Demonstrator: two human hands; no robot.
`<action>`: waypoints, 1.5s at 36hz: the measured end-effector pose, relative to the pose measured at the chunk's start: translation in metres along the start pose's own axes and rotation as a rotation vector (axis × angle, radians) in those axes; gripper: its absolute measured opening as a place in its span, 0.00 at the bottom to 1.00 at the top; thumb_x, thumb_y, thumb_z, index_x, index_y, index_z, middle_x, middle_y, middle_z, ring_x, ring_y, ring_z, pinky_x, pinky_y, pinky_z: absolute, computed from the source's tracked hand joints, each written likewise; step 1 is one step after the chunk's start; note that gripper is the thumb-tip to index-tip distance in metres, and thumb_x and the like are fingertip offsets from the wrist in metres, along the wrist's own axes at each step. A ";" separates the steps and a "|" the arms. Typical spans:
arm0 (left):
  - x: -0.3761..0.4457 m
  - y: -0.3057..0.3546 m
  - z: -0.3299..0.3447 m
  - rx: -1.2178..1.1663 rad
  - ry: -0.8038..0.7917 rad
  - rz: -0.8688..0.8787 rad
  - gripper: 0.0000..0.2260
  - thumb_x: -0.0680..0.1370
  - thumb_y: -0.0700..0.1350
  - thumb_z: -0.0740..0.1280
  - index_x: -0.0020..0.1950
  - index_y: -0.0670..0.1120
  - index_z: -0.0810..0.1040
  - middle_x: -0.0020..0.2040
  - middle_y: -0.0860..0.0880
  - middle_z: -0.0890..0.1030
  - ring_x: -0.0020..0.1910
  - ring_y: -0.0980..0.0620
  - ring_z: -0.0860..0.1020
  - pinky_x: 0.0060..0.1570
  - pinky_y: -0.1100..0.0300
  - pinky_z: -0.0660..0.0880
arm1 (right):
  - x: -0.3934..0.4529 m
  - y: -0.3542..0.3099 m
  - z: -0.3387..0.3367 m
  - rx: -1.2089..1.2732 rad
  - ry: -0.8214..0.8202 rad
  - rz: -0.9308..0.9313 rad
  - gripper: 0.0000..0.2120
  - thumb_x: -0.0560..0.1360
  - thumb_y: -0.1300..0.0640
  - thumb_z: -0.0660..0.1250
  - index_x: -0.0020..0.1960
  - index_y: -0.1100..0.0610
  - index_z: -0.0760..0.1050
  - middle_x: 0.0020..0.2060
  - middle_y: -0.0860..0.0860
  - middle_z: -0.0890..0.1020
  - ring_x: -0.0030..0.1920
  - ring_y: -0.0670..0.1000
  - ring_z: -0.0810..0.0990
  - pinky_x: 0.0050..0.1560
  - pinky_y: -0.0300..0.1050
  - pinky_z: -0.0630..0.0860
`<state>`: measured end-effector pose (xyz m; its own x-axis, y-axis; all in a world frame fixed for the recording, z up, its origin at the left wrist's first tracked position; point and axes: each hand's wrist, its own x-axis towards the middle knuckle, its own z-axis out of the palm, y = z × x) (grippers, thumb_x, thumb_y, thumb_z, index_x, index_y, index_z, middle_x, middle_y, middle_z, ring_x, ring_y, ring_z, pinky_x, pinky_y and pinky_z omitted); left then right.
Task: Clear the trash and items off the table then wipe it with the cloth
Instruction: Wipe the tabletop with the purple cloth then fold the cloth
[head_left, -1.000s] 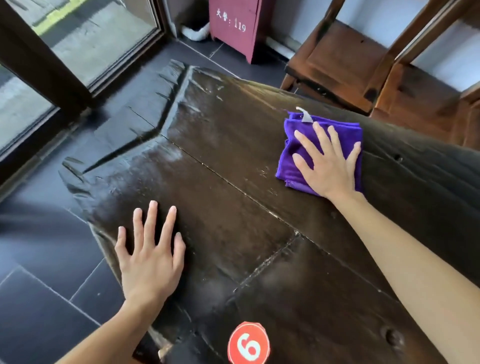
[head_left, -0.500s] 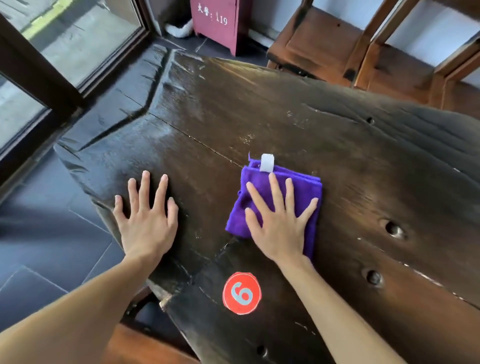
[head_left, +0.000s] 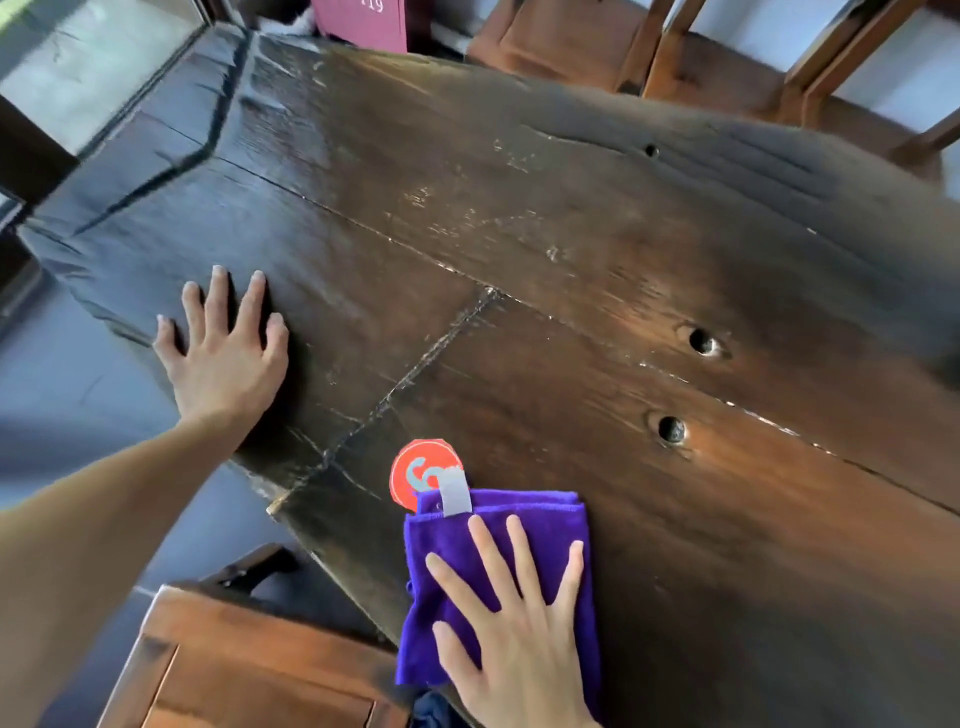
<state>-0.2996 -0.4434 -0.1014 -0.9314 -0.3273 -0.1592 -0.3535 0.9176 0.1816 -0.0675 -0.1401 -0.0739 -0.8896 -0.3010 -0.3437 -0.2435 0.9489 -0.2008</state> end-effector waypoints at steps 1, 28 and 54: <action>-0.002 0.001 -0.001 0.006 -0.003 0.003 0.26 0.83 0.61 0.43 0.83 0.59 0.51 0.85 0.51 0.50 0.83 0.50 0.45 0.79 0.40 0.44 | -0.009 0.003 0.002 -0.007 -0.006 0.009 0.35 0.73 0.32 0.62 0.78 0.31 0.56 0.82 0.45 0.56 0.82 0.57 0.55 0.71 0.82 0.47; -0.040 0.192 0.007 -0.548 0.142 0.382 0.17 0.82 0.43 0.58 0.66 0.43 0.82 0.72 0.45 0.77 0.71 0.43 0.75 0.71 0.42 0.69 | 0.135 0.125 -0.055 0.003 0.199 0.155 0.24 0.82 0.34 0.46 0.78 0.30 0.52 0.83 0.43 0.51 0.82 0.54 0.48 0.73 0.78 0.45; -0.018 0.277 0.068 0.119 0.054 0.541 0.25 0.84 0.57 0.53 0.83 0.59 0.60 0.84 0.51 0.57 0.84 0.44 0.53 0.79 0.34 0.51 | 0.402 0.346 -0.201 -0.033 0.336 0.266 0.26 0.81 0.32 0.40 0.78 0.31 0.53 0.82 0.46 0.53 0.82 0.57 0.49 0.73 0.78 0.42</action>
<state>-0.3750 -0.1685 -0.1147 -0.9817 0.1889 -0.0229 0.1852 0.9762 0.1126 -0.5869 0.0868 -0.0968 -0.9982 -0.0032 -0.0604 0.0038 0.9934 -0.1145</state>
